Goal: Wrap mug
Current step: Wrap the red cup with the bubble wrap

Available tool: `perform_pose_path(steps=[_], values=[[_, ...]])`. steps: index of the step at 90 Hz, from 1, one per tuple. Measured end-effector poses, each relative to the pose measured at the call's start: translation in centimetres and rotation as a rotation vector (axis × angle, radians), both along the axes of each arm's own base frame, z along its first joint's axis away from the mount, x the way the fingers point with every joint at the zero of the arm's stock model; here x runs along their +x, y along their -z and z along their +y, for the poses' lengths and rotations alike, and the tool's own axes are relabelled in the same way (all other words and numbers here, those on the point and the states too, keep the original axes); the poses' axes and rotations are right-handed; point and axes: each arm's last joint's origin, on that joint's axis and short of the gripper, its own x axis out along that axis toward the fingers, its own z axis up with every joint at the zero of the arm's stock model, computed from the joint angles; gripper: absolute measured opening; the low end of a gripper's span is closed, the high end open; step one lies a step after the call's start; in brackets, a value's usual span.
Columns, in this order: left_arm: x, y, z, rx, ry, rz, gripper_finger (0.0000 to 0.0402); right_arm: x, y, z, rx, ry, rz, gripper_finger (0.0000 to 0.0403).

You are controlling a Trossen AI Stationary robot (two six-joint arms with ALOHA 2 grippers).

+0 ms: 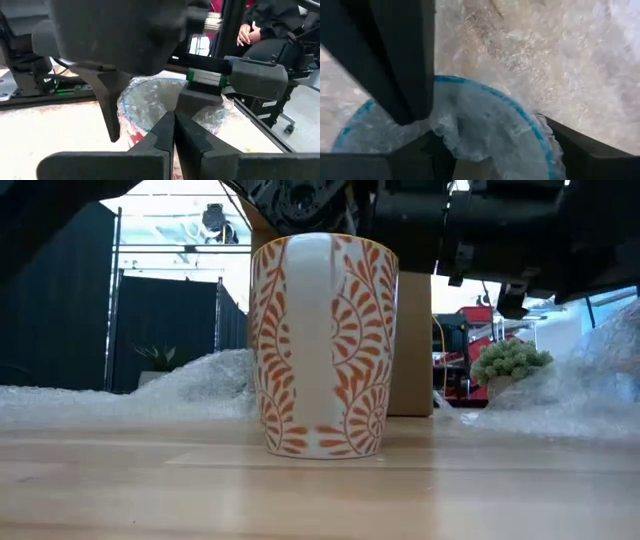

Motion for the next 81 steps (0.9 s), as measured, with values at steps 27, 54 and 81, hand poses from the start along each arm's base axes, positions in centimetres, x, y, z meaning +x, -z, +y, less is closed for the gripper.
perform_pose_path(steps=[27, 54, 81], values=[[0.0, 0.0, 0.1, 0.0, -0.001, 0.005, 0.0, 0.3, -5.4, 0.8, 0.005, -0.068, 0.088, 0.0219], [0.0, 0.1, 0.1, 0.0, -0.001, 0.006, 0.0, -0.2, -9.7, 0.2, -0.087, -0.037, 0.093, 0.0219], [0.0, 0.1, 0.1, 0.0, -0.001, 0.004, 0.0, -1.2, -5.6, -0.8, -0.168, 0.057, 0.159, 0.0219]])
